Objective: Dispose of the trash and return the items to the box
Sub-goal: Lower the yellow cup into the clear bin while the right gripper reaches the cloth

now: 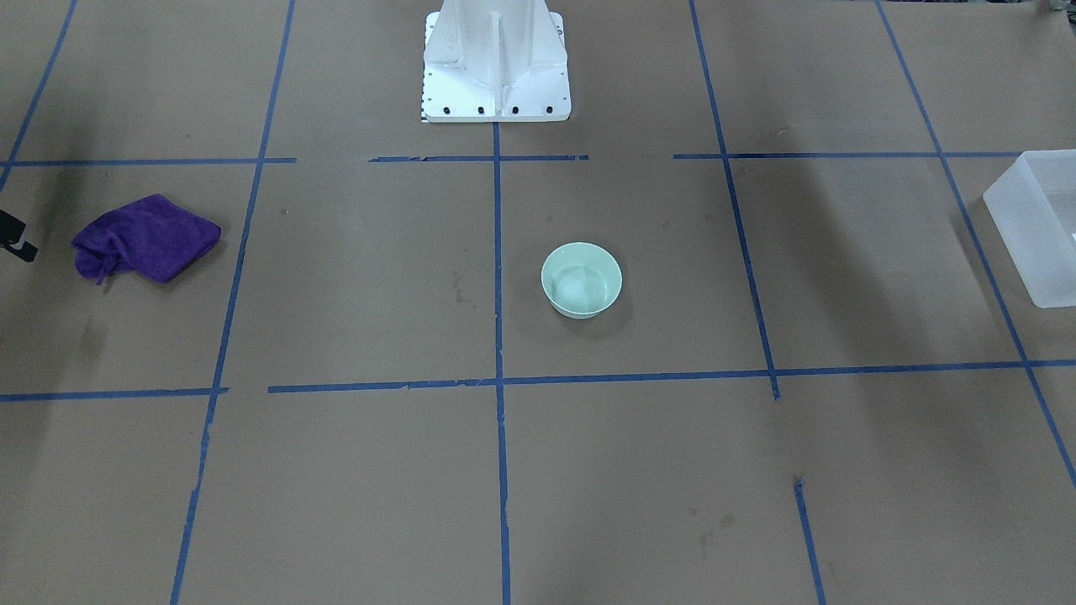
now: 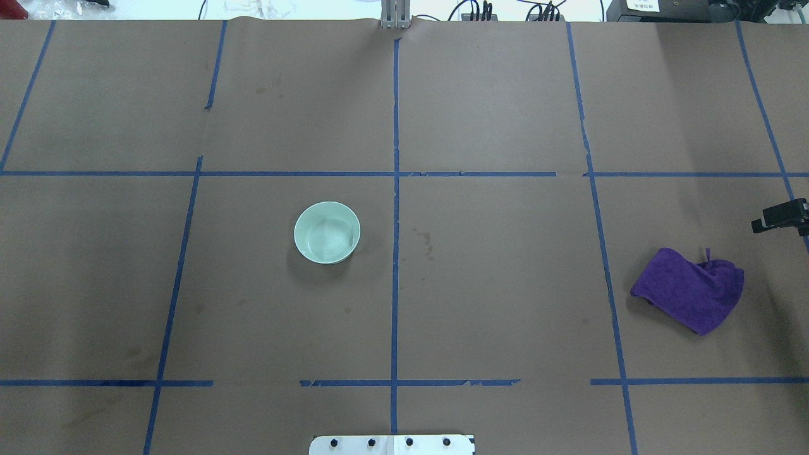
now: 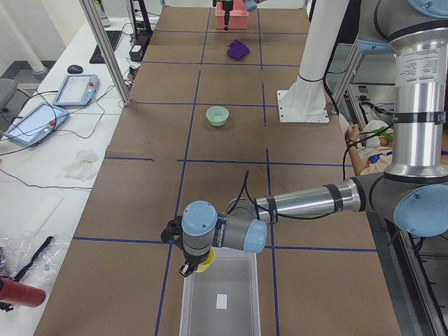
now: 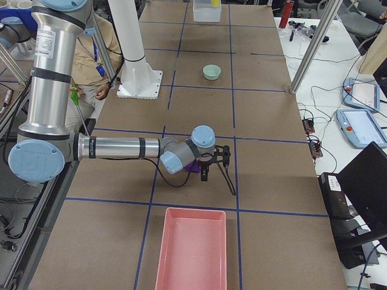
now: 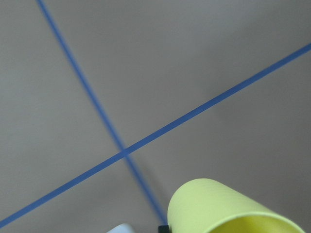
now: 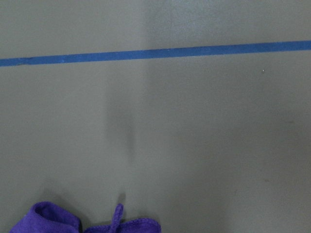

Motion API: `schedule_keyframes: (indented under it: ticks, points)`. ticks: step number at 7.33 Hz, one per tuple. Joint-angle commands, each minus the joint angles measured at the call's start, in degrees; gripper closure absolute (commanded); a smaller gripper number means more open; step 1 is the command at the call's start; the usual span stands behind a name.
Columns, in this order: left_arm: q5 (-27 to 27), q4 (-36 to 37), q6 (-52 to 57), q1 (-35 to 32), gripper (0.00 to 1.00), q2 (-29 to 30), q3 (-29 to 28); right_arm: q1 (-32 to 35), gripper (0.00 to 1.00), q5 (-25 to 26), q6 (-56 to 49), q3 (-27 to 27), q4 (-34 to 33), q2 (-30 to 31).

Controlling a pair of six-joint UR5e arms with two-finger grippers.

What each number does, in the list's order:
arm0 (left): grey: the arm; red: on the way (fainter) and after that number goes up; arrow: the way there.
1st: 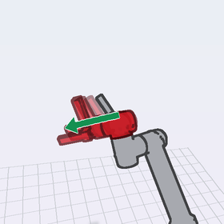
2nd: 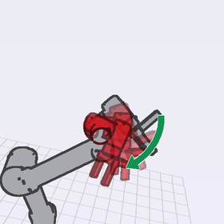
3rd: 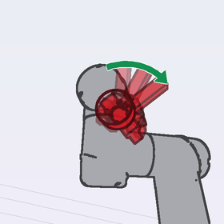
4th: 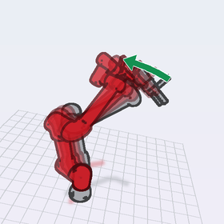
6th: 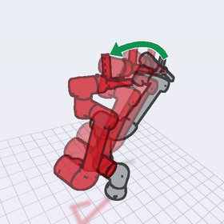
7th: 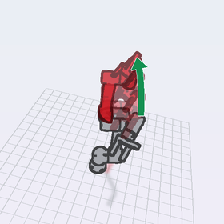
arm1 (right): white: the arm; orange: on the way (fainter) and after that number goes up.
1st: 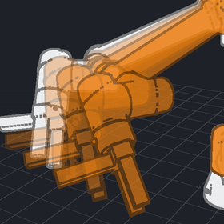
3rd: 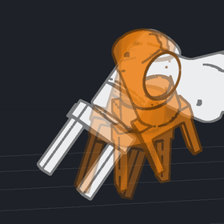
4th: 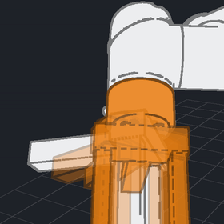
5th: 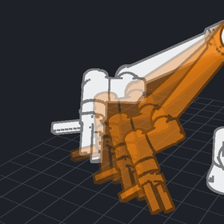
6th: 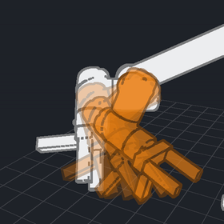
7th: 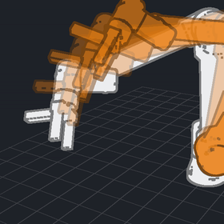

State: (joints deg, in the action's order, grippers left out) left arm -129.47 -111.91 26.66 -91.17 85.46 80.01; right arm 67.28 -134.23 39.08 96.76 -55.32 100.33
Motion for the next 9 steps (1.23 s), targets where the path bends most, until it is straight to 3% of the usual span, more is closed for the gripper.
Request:
schedule_keyframes:
  ticks: [1,3,4,9]
  points:
    - [0.01,0.54,0.06,-0.24,1.0,-0.9,-4.33,-0.92,0.0,0.64,1.35,0.61,0.66,1.78]
    - [-0.08,0.55,-0.03,-0.24,1.0,-3.01,-4.08,-1.45,0.0,0.2,2.39,1.93,0.66,3.2]
    - [-0.08,0.55,-0.55,-0.24,1.0,-3.1,-4.34,-4.84,0.0,0.55,9.1,4.29,0.66,3.2]
    - [-0.17,-0.15,-3.54,0.11,0.99,-2.67,-3.9,-18.39,0.0,9.41,21.97,4.93,2.85,0.84]
